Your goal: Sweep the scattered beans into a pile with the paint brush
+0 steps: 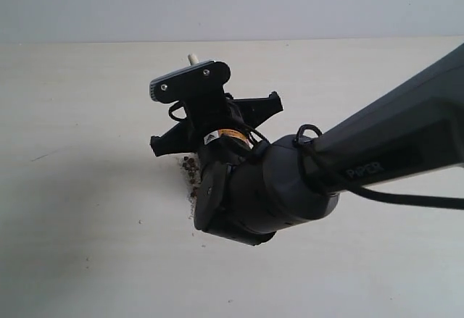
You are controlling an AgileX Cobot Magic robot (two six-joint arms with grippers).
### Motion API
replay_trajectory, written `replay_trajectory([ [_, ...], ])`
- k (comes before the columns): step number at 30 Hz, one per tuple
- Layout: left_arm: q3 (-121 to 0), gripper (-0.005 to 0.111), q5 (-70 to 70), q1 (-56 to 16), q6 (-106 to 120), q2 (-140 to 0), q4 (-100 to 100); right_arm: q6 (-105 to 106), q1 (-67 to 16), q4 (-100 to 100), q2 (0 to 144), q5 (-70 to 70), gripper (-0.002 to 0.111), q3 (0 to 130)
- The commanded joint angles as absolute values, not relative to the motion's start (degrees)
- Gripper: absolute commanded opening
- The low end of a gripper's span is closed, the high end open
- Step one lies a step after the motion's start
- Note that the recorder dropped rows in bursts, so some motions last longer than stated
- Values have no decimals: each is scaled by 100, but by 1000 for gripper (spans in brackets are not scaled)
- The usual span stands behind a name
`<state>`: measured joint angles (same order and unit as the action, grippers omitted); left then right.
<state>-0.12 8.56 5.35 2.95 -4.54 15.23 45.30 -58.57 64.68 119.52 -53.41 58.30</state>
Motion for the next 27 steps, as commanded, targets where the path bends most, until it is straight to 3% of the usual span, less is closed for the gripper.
replay_trajectory([
  [1,0,0,832,542,307,-434,1561,3958,-5894,6495,11984,-5185,0,5806],
  [18,0,0,832,542,307,-434,1561,3648,-5894,6679,11428,-5565,0,5806],
  [25,0,0,832,542,307,-434,1561,5594,-5894,7512,10712,-6153,0,5806],
  [27,0,0,832,542,307,-434,1561,6924,-5856,7595,10362,-5447,0,5806],
])
